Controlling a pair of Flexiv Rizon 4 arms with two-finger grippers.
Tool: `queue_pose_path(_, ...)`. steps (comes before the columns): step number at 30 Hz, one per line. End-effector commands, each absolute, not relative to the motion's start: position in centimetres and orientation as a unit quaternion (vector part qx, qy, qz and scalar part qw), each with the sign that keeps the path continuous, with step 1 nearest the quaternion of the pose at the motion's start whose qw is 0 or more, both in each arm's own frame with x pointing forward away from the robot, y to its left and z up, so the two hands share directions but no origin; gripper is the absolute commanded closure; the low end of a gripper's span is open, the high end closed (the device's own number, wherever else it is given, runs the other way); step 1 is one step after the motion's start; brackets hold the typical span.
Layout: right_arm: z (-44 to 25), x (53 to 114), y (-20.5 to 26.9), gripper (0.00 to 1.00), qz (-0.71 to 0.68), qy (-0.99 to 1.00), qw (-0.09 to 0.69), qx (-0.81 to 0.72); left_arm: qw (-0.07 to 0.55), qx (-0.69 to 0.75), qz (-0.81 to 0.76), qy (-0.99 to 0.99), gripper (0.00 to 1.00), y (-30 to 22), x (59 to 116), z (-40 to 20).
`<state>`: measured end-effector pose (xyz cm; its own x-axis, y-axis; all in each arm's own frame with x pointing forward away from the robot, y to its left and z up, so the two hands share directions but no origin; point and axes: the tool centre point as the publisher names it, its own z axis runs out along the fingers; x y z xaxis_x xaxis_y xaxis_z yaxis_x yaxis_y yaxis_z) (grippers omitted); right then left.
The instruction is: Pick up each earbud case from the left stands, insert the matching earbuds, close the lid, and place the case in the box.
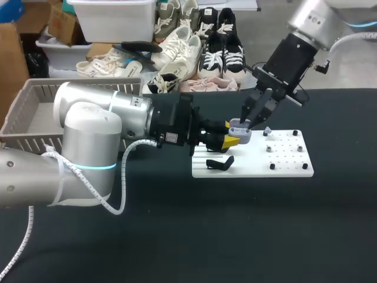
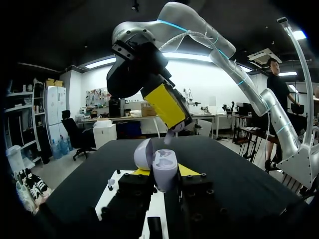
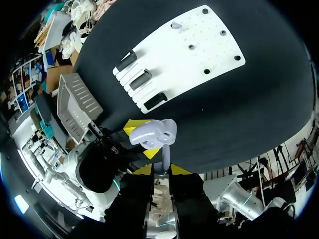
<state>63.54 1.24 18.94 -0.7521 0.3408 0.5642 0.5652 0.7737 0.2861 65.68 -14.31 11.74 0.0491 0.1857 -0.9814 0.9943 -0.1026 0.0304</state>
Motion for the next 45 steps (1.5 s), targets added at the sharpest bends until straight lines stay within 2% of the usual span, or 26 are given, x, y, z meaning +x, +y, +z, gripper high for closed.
queue_pose_path(1, 19.1, 64.5, 1.4, 1.0, -0.214, -0.907, 0.277, -0.235, 0.435, 0.579, -0.465, 0.509, 1.0, -14.3, 65.8, 11.7)
queue_pose_path(25, 18.5, 64.9, 1.2, 1.0, -0.193, -0.906, 0.335, -0.174, 0.435, 0.579, -0.465, 0.509, 1.0, -14.3, 65.8, 11.7)
queue_pose_path(45, 18.3, 65.0, 0.7, 1.0, -0.192, -0.904, 0.346, -0.161, 0.435, 0.579, -0.465, 0.509, 1.0, -14.3, 65.8, 11.7)
